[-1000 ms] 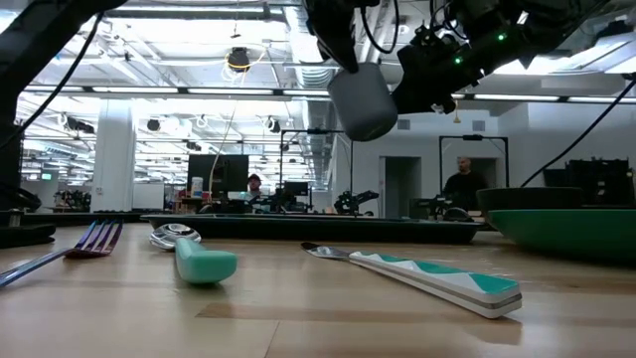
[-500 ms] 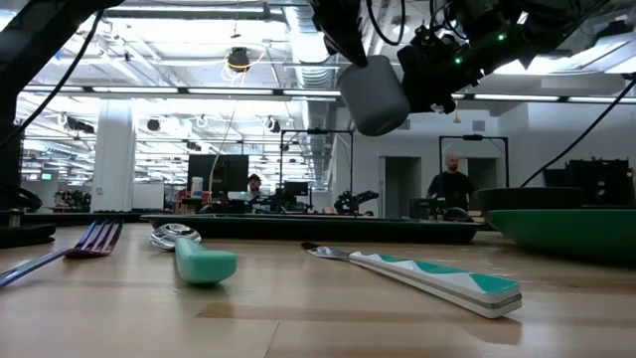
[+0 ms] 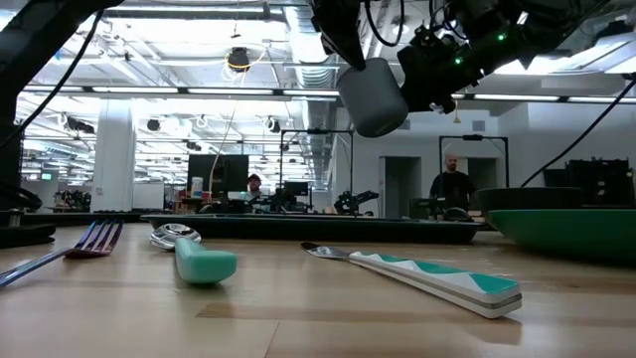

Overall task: Set up tray
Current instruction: Put the gray mug into the black tray

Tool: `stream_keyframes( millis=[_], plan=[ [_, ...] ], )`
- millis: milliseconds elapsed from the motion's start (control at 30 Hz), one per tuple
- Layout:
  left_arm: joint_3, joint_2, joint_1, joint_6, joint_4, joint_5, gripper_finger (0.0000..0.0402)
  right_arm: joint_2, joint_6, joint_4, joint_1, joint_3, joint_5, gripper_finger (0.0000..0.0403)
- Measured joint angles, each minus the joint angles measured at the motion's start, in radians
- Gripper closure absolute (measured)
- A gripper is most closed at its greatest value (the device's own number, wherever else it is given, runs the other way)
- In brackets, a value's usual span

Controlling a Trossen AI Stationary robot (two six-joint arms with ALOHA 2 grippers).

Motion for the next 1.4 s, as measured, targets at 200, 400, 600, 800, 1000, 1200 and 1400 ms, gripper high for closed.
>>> stream_keyframes(
  millis=[200,400,600,800,1000,1200,1400],
  plan=[
    [0.000,0.000,0.001,-0.078,0.013,-0.097,0.0379,0.019,0.007,0.014,0.000,0.000,0.097,0.0398],
    [0.000,0.001,0.001,-0.205,0.009,-0.249,0.0373,0.079,0.071,0.062,-0.002,-0.001,0.268,0.0399],
    [0.000,0.001,0.019,-0.334,-0.013,-0.401,0.0372,0.129,0.176,0.075,-0.045,-0.001,0.437,0.0399],
    [0.000,0.001,0.067,-0.426,-0.092,-0.405,0.0372,0.196,0.250,0.226,-0.115,-0.052,0.499,0.0400],
    [0.000,0.001,0.102,-0.424,-0.158,-0.400,0.0372,0.294,0.271,0.419,-0.111,-0.129,0.639,0.0400],
    [0.000,0.001,0.131,-0.381,-0.163,-0.400,0.0372,0.407,0.110,0.612,-0.077,-0.129,0.713,0.0400],
    [0.000,0.001,0.162,-0.339,-0.169,-0.399,0.0372,0.529,0.206,0.659,-0.046,-0.129,0.870,0.0400]
  ],
)
